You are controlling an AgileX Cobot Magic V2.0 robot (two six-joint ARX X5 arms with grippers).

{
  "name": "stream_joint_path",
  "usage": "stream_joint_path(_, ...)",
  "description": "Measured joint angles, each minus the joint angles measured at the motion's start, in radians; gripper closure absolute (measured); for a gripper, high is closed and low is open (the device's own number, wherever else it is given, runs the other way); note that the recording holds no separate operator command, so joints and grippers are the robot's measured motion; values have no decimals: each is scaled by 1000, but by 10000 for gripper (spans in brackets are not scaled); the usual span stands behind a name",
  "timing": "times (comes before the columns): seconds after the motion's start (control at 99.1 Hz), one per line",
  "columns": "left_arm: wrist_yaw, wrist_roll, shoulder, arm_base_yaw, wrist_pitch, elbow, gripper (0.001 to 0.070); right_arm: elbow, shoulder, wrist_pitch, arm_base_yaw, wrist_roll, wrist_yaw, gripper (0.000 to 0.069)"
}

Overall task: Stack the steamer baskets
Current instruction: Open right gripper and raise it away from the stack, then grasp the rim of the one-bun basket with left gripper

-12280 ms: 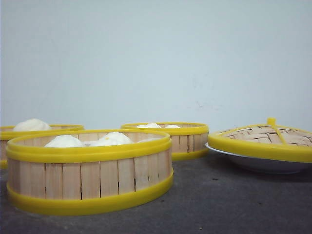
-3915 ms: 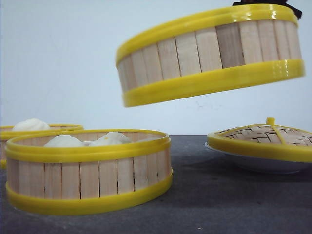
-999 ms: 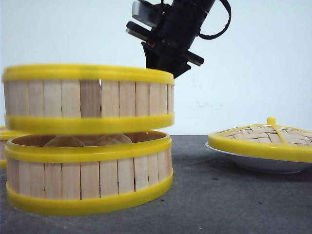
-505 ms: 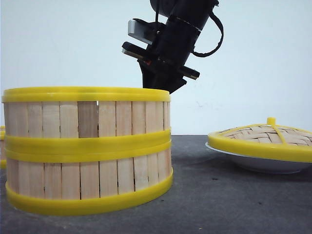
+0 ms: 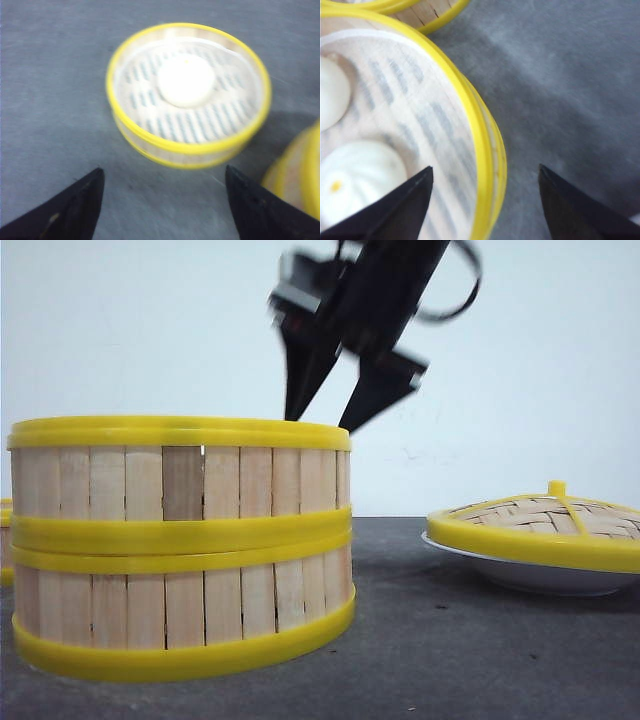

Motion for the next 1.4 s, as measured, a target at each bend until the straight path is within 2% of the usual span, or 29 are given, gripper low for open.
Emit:
stream_joint_path(0.091,2,0,100,51,35,48,279,2,-99,-56,-11,-17,47,276)
stream_joint_path(0.182,2,0,214,95,64,100,285,11,-195,-122,-18,-29,136,276)
stream_joint_path(0.363,2,0,462,157,123,206,286,13,-341,-290,-37,-47,283,276)
stream_joint_path(0.585,7,0,725,173,132,336,286,13,-489,-422,-63,-42,395,276)
stream_joint_path(0.878,7,0,906,173,150,386,291,13,-622,-486,-68,-5,435,276)
stream_joint_path(0.918,7,0,911,173,152,386,316,13,-634,-492,-68,-1,436,276)
stream_joint_path(1.049,13,-1,911,173,166,389,545,13,-653,-507,-68,12,438,276)
stream_joint_path(1.13,13,-1,911,171,164,389,637,13,-655,-515,-68,13,438,276)
stream_joint_path(1.221,6,-8,911,173,164,391,671,13,-654,-530,-68,14,438,276)
stream_joint_path(1.403,8,-7,911,180,145,401,679,13,-654,-544,-68,24,438,276)
